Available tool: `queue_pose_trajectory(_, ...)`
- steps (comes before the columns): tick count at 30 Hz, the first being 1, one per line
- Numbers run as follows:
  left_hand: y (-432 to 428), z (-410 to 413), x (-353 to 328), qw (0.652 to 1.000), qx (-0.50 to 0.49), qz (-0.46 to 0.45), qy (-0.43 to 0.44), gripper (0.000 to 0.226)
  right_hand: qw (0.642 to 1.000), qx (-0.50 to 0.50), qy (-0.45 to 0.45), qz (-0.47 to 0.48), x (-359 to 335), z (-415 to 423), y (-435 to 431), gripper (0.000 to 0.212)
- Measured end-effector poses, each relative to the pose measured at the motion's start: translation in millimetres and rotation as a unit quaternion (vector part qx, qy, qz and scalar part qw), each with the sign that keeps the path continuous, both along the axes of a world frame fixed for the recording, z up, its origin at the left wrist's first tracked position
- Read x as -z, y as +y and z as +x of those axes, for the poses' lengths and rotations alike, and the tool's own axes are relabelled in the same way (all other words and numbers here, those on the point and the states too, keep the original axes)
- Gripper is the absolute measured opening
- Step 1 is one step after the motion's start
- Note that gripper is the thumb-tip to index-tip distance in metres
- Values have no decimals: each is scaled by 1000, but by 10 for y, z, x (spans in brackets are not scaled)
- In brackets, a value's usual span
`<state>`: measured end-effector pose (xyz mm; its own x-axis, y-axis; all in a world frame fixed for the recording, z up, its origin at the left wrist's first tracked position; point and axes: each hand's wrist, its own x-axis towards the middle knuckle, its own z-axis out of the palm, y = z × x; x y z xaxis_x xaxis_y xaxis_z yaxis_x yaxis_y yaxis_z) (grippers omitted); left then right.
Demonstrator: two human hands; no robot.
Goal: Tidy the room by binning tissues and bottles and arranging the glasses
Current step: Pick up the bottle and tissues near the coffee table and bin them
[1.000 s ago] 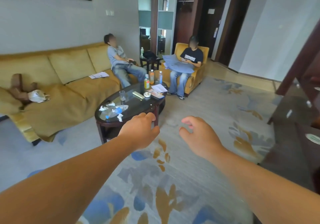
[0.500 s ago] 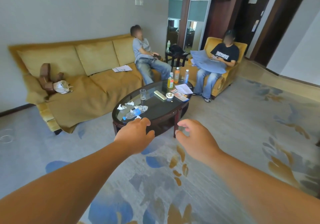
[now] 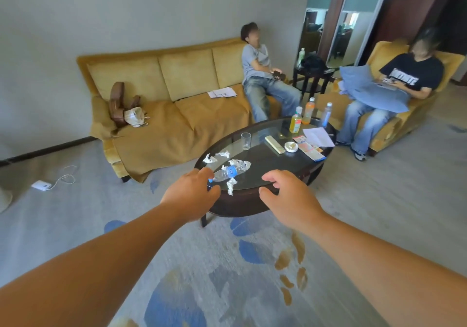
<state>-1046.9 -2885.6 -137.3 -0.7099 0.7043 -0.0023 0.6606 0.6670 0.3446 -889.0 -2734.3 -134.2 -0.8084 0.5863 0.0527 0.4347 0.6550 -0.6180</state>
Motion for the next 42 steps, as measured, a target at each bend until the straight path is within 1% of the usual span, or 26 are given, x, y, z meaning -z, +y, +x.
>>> queue_pose_trajectory(7,290,-924,276,999,-26,-14,-13,40,1000,-20,-21,-7,203,-926,348,35)
queue_pose_trajectory(18,919,-2507,404,999,8,-16,-35,42,999,9,-39,-7,320,-2410,895,33)
queue_pose_trajectory(21,1058,-2785,493,999,8,-23,-42,41,998,-3,-60,-1,397,-2668,1017,34)
queue_pose_trajectory(27,1460,-3235,721,997,6,-51,-53,40,997,-11,-70,-11,581,-3165,1418,35)
queue_pose_trajectory(33,2106,-3723,965,997,10,-58,-59,36,996,-23,-85,-34,795,-3660,2073,37)
queue_pose_trajectory(42,2931,-4294,1362,991,3,-97,-88,40,987,-44,-140,-69,1199,-4355,2971,42)
